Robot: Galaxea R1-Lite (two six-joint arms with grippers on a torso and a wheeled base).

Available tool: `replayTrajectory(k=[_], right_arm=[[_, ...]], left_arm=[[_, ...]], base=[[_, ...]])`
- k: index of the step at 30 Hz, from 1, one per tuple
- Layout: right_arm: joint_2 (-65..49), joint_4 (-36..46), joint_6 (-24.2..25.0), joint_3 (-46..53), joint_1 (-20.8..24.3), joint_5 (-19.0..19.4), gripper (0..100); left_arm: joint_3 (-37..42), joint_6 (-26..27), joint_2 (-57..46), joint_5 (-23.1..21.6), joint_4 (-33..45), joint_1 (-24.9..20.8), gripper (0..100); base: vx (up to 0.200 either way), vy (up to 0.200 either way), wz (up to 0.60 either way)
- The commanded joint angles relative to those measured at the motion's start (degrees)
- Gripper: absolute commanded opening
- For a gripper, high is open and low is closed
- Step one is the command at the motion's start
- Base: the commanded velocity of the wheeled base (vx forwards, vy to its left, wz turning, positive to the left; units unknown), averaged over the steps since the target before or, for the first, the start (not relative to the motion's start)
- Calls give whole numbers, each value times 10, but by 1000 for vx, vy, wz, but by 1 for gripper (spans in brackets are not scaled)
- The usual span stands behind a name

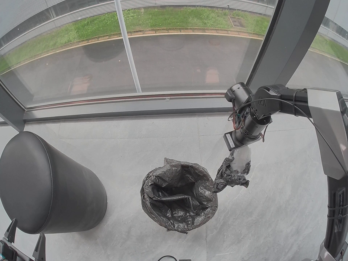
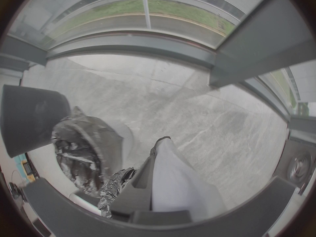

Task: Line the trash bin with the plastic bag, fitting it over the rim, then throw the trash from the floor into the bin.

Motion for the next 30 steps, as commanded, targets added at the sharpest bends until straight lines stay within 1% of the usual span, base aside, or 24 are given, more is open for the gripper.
replayTrajectory(k=[1, 2, 3, 5, 8, 9, 10, 12, 13, 14, 16, 21, 24, 27, 28, 30], right_arm=[[-47, 1, -9, 0, 73, -7, 0], [-47, 1, -9, 0, 73, -7, 0], [-44, -4, -22, 0, 90, -21, 0], [-42, -9, -34, 0, 106, -31, 0], [-40, -25, -35, 0, 132, -35, 0], [-40, -25, -35, 0, 132, -35, 0], [-40, -30, -36, 0, 146, -36, 0], [-40, -30, -36, 0, 160, -36, 0], [-40, -30, -36, 0, 160, -36, 0], [-42, -30, -37, 0, 174, -37, 0], [-42, -30, -37, 0, 186, -37, 0], [-38, -37, -47, 0, 215, -63, 0], [-35, -50, -52, 0, 224, -67, 0], [-19, -104, -99, 0, 232, -87, 0], [-16, -115, -108, 0, 232, -90, 0], [-16, -115, -108, 0, 232, -90, 0]], left_arm=[[10, 0, -8, 0, 0, 0, 100], [10, 0, -8, 0, 0, 0, 100], [10, 0, -8, 0, 0, 0, 100], [10, 0, -8, 0, 0, 0, 100], [10, 0, -8, 0, 0, 0, 100], [10, 0, -8, 0, 0, 0, 100], [10, 0, -8, 0, 0, 0, 100], [10, 0, -8, 0, 0, 0, 100], [10, 0, -8, 0, 0, 0, 100], [10, 0, -8, 0, 0, 0, 100], [10, 0, -8, 0, -1, 0, 100], [10, 0, -8, 0, 0, 0, 100], [10, 0, -8, 0, 0, 0, 100], [10, 0, -8, 0, 0, 0, 100], [10, 0, -8, 0, 0, 0, 100], [10, 0, -8, 0, 0, 0, 100]], base=[[0, 0, 0], [0, 0, 0], [0, 0, 0], [0, 0, 0], [0, 0, 0], [0, 0, 0], [0, 0, 0], [0, 0, 0], [0, 0, 0], [0, 0, 0], [0, 0, 0], [0, 0, 0], [0, 0, 0], [0, 0, 0], [0, 0, 0], [0, 0, 0]])
